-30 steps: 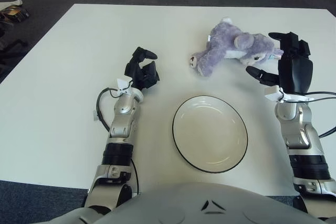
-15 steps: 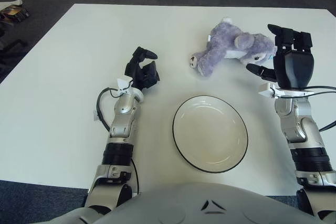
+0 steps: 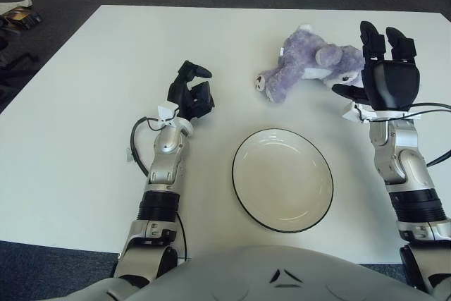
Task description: Put the doll into the plate.
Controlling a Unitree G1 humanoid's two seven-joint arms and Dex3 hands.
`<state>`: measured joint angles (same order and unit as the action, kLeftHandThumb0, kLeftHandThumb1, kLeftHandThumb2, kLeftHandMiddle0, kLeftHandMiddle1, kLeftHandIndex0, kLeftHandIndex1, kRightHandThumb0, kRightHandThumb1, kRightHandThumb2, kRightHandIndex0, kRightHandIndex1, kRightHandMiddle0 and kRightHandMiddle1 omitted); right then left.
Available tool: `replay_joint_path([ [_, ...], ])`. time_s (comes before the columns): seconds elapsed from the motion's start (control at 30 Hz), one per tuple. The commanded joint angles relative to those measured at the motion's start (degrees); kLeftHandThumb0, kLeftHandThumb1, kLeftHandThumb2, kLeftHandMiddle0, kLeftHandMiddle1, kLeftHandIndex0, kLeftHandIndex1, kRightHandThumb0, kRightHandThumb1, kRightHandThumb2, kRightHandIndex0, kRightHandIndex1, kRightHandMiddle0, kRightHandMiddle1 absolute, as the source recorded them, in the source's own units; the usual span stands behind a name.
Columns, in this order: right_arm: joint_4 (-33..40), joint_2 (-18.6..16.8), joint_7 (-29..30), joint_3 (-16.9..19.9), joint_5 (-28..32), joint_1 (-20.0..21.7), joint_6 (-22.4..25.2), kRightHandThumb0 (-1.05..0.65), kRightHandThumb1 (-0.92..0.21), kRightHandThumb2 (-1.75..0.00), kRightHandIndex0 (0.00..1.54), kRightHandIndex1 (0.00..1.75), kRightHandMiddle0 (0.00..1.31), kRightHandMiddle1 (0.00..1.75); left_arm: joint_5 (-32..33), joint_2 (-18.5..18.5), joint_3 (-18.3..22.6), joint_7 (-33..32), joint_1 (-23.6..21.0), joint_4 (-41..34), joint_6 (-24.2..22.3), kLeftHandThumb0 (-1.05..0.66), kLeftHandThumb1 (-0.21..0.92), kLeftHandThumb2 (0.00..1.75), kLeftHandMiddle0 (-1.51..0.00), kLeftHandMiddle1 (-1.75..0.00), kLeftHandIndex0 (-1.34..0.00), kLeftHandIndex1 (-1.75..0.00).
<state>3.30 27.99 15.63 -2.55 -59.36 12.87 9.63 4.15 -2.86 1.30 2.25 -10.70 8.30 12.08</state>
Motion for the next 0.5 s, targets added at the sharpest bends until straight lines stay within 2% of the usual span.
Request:
replay_joint_path([
  [0.0,-0.13,1.56,-3.17,-1.19,-1.66,2.17,1.82,-0.83,-0.56,-0.53,0.0,0.06,0.0,0.0,0.15,-0.38,0.08,0.07,2.83,2.49,0.73,-0.39,0.65,0.89,-1.09,-1.75,-0.36,-1.75],
  [0.2,-0.96,3.63,-6.64,-3.08,-4.03,4.25,3.09,-0.89,-0.58,-0.55,0.04,0.05,0.0,0.0,0.35,-0.34,0.06,0.28,2.83,2.51,0.54,-0.39,0.65,0.88,-1.09,-1.75,-0.36,-1.75],
  [0.33,0.54,4.14,-10.51,-4.89,-6.51,6.45,4.6,-0.94,-0.63,-0.51,0.06,0.04,0.0,0.0,-0.07,-0.41,-0.06,-0.16,2.9,2.31,0.19,-0.39,0.66,0.88,-1.11,-1.75,-0.35,-1.75],
  [0.47,0.84,5.05,-11.8,-6.24,-8.85,7.05,5.08,-0.96,-0.67,-0.48,0.07,0.04,0.0,0.0,-0.63,-0.48,-0.16,-0.83,3.02,1.95,-0.48,-0.39,0.66,0.88,-1.12,-1.75,-0.35,-1.75],
])
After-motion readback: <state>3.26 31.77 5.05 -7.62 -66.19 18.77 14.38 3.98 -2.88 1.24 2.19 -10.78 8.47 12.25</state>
